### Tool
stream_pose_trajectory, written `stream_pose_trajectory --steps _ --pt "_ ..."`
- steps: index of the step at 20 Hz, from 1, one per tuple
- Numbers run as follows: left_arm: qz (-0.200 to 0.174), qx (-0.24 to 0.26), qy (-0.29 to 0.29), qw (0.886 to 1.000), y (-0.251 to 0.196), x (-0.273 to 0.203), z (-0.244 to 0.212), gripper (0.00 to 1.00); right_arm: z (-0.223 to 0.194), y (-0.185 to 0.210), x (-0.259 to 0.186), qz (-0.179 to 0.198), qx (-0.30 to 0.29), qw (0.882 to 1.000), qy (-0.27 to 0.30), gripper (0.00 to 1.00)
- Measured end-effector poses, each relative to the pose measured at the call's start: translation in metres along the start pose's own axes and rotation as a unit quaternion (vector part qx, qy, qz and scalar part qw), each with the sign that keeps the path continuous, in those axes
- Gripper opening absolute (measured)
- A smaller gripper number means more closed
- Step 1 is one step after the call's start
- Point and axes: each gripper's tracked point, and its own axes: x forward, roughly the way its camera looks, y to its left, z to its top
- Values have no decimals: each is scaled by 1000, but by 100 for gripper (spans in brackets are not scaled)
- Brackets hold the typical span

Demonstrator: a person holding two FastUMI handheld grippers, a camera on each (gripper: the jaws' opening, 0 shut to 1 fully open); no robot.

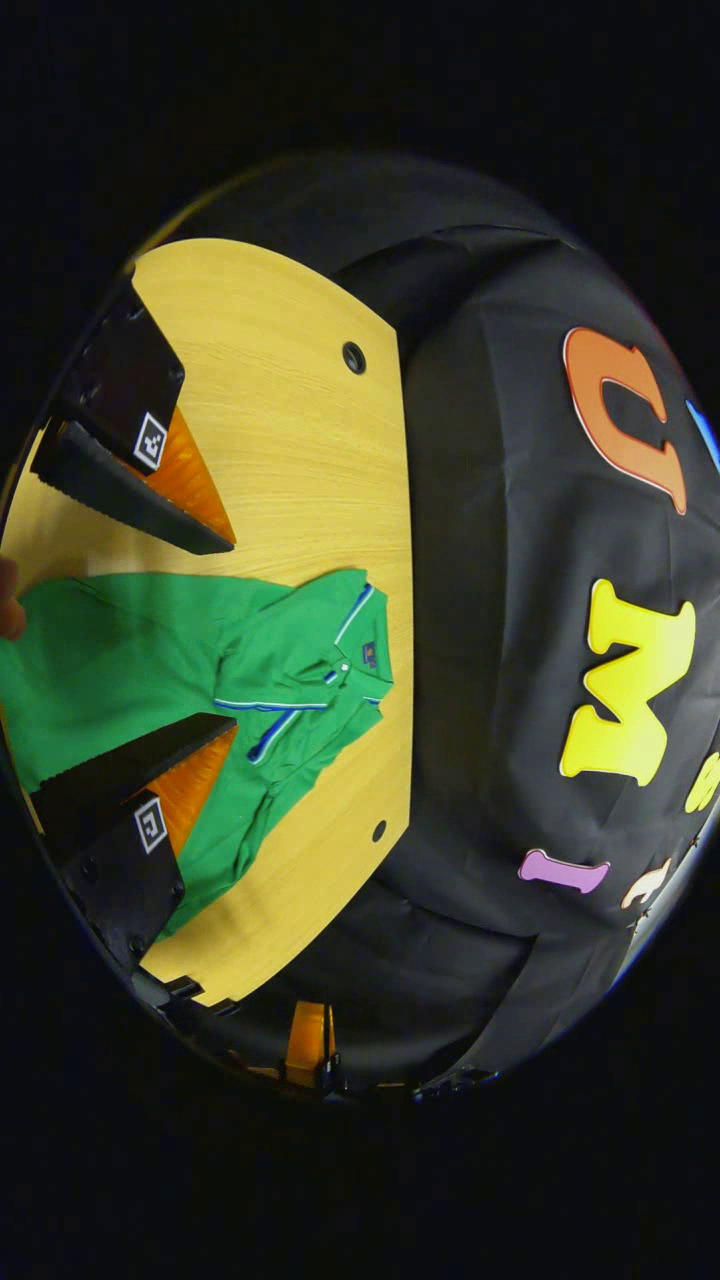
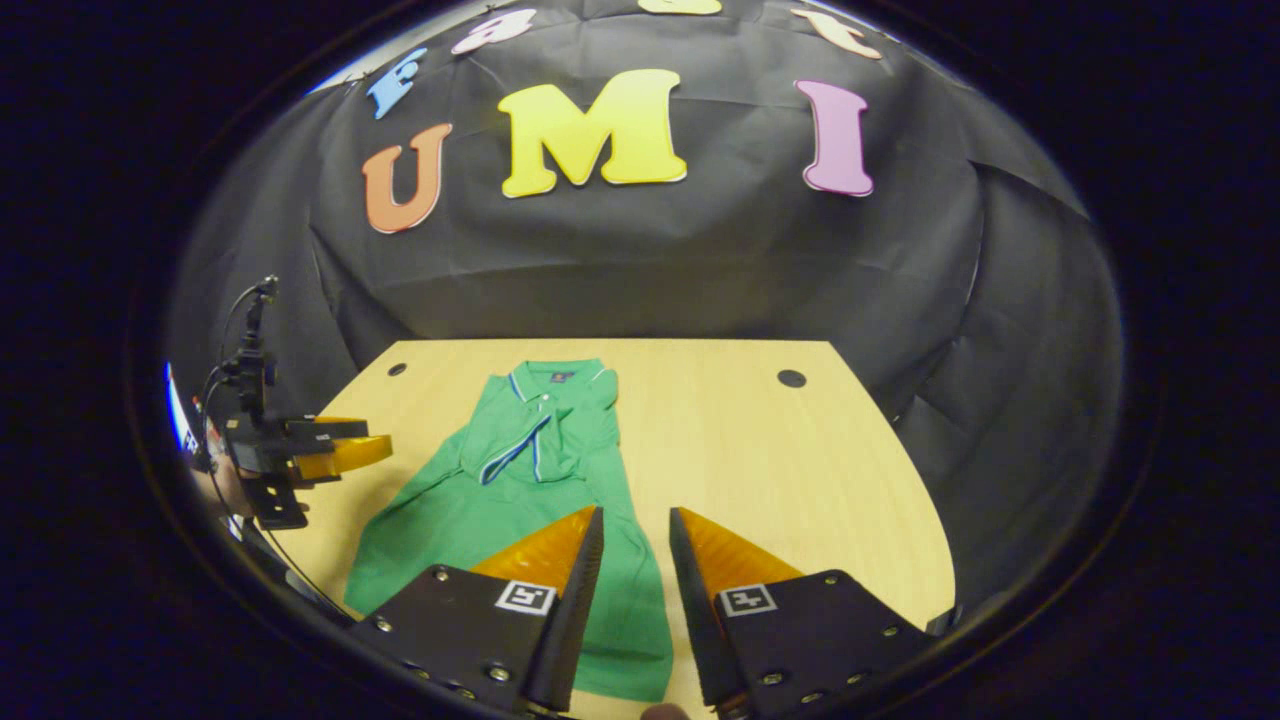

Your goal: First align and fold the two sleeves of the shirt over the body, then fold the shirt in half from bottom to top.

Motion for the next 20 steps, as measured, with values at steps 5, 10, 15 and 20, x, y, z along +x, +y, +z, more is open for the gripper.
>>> stream_pose_trajectory --steps 5,10,15,20 --pt "-11 -9 58 998 4 -58 -67 100 -40 6 0 32 -35 998 52 76" --pt "-100 -24 167 981 -35 -107 -151 100 -123 9 -14 92 -106 977 159 82" --pt "-102 0 235 967 -34 -113 -188 100 -194 -9 -21 125 -206 940 242 82" --pt "-101 36 266 958 -29 -116 -200 100 -208 -10 -14 152 -274 915 253 82"
